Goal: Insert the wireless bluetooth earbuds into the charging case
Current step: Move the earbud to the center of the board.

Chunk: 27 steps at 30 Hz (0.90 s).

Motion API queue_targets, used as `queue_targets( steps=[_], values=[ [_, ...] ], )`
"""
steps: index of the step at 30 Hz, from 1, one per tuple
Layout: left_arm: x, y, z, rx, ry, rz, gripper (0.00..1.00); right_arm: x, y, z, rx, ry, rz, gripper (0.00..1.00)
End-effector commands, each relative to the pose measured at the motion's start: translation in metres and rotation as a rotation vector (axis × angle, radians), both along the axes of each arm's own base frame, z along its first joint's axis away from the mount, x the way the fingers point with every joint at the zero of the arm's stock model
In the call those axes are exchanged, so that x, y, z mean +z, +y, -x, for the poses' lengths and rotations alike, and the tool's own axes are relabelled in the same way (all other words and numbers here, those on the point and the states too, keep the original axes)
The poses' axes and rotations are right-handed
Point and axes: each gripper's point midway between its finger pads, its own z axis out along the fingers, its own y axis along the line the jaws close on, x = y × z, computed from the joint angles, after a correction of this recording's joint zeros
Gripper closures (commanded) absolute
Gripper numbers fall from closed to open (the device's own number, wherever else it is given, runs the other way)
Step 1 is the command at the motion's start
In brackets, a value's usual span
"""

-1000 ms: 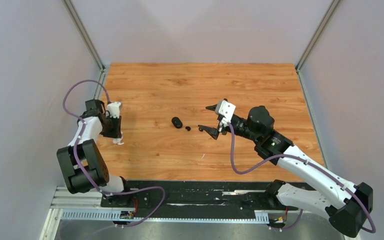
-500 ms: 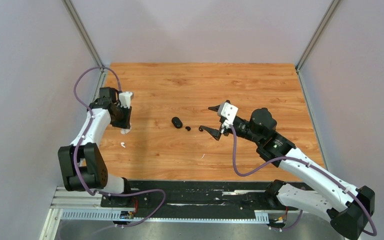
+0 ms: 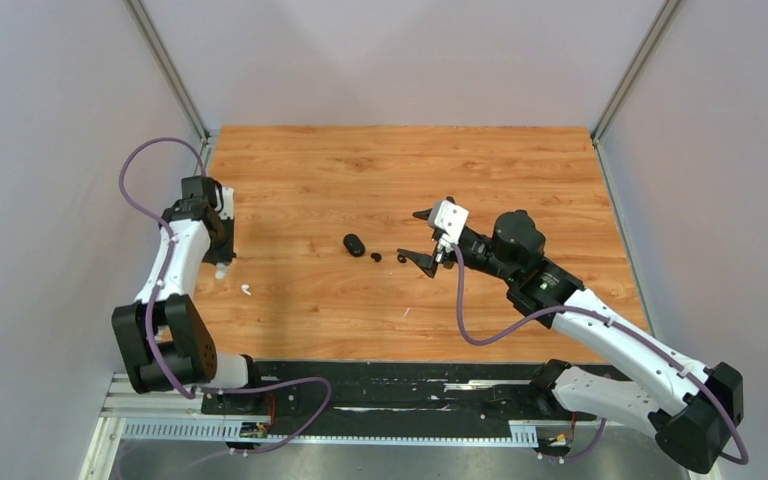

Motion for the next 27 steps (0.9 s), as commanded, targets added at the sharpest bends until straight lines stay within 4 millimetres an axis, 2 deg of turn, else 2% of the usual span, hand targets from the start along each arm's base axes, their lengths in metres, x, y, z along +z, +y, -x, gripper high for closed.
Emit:
queue_targets(
  steps=[1, 8, 15, 20, 23, 27],
  values=[
    [-0.024, 0.006, 0.011, 0.112, 0.142, 0.047, 1.00, 0.023, 0.003, -0.003, 0.006, -0.034, -0.029, 0.28],
    [-0.047, -0.002, 0.019, 0.221, 0.242, 0.153, 1.00, 0.020, 0.007, -0.008, 0.006, -0.035, -0.015, 0.28],
    [-0.058, -0.028, 0.016, 0.140, 0.266, 0.252, 1.00, 0.014, 0.010, -0.013, 0.007, -0.026, -0.008, 0.28],
    [-0.068, -0.058, 0.013, 0.041, 0.310, 0.321, 1.00, 0.010, 0.009, -0.014, 0.006, -0.021, -0.009, 0.28],
    [-0.066, -0.073, 0.011, -0.011, 0.312, 0.338, 1.00, 0.011, 0.006, -0.014, -0.002, -0.027, -0.010, 0.28],
    [-0.059, -0.108, 0.011, -0.138, 0.327, 0.367, 1.00, 0.012, 0.001, -0.015, -0.020, -0.033, -0.009, 0.28]
  ],
)
